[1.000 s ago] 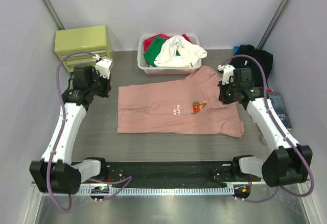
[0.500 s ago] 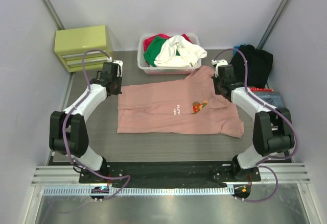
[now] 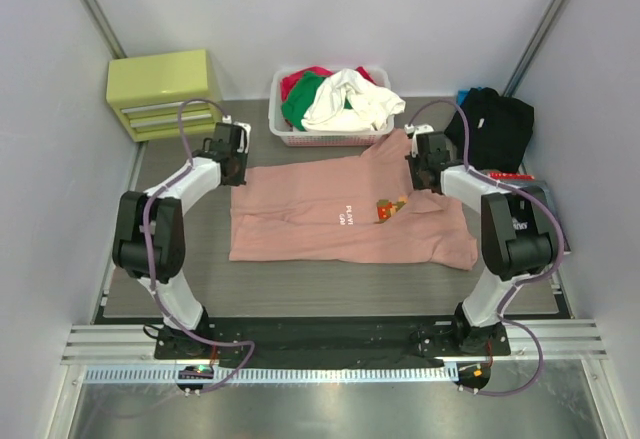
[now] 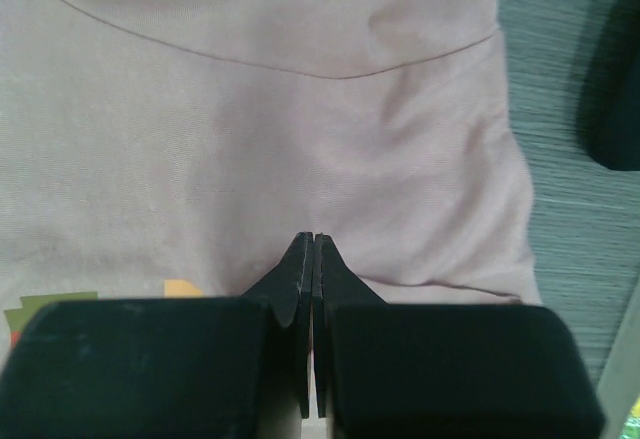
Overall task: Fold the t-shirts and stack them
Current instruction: Fold the flattened tshirt in 1/3 of the way
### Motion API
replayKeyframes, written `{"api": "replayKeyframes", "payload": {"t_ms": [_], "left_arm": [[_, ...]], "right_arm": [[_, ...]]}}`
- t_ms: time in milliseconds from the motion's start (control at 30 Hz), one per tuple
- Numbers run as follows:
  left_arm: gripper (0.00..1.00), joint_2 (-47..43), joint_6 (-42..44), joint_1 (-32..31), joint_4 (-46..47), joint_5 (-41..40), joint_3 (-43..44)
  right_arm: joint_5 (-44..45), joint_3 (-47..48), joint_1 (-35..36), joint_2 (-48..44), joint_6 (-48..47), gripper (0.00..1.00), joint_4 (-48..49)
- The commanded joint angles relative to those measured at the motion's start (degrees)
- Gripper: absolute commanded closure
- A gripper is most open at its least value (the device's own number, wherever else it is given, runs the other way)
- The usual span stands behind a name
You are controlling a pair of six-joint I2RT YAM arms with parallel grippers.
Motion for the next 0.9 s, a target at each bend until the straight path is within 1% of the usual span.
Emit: {"api": "replayKeyframes", "payload": {"t_ms": [0, 167, 433, 600, 700, 867], "left_arm": [[1.0, 4.03, -0.35, -0.23, 1.2, 3.61, 2.68], [1.0, 7.36, -0.53, -0.23, -0.56, 7.4, 4.08], [1.0, 8.43, -0.7, -0.23, -1.35, 8.19, 4.79], [1.0, 7.99, 0.52, -0.14, -0.48, 6.97, 1.81], [1.0, 6.94, 1.57, -0.14, 1.89, 5.29, -0.04], [1.0, 6.32, 1.93, -0.14, 2.25, 5.82, -1.54]], "right_arm": [[-1.63, 3.77, 0.29, 1.65, 1.14, 0.99, 1.86], [-1.98, 4.39, 0.2, 3.93, 1.06, 0.99, 1.51], [-2.41, 3.34, 0.2, 6.57, 1.67, 0.99, 2.03], [-3.82, 0.79, 0.2, 6.05, 2.38, 0.99, 2.21], [-3.39, -0.09, 0.29, 5.79, 1.76, 0.99, 2.73], [-4.0, -0.35, 0.29, 6.93, 2.37, 0.99, 2.56]]}}
